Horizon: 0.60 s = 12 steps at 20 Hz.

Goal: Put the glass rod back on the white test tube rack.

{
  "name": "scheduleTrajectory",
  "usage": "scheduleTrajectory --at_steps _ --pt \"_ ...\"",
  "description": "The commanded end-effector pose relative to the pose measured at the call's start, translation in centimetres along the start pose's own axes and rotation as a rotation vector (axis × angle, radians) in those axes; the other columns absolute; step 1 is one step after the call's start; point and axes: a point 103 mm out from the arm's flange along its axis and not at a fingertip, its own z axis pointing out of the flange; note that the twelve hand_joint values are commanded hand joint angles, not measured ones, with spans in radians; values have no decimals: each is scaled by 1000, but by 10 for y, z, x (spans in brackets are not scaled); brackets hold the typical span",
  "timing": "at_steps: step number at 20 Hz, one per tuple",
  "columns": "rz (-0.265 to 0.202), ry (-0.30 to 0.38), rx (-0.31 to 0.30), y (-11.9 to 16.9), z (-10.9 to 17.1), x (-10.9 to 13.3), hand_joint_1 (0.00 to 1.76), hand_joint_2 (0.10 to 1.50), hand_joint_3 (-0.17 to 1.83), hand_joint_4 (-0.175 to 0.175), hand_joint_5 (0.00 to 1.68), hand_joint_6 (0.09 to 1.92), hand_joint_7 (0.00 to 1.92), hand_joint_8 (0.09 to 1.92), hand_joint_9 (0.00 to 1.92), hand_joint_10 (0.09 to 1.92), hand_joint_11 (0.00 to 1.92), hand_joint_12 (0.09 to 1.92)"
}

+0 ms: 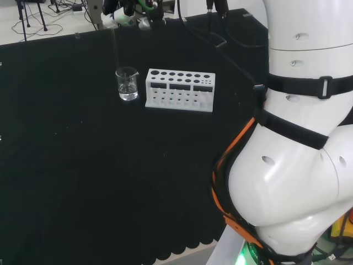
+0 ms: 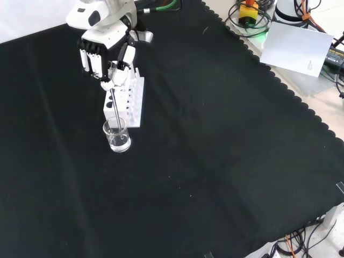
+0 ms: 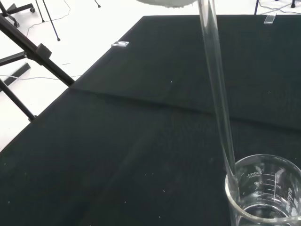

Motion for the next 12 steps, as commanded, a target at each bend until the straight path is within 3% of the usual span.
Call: scheduleTrajectory --at_steps 1,12 --pt "0 -9 3 0 1 0 1301 1123 -175 -175 1231 286 1153 1062 1761 656 1207 751" --pt "34 -20 -41 -5 -27 0 1301 1123 -175 -175 1230 288 1154 1062 1760 658 1208 750"
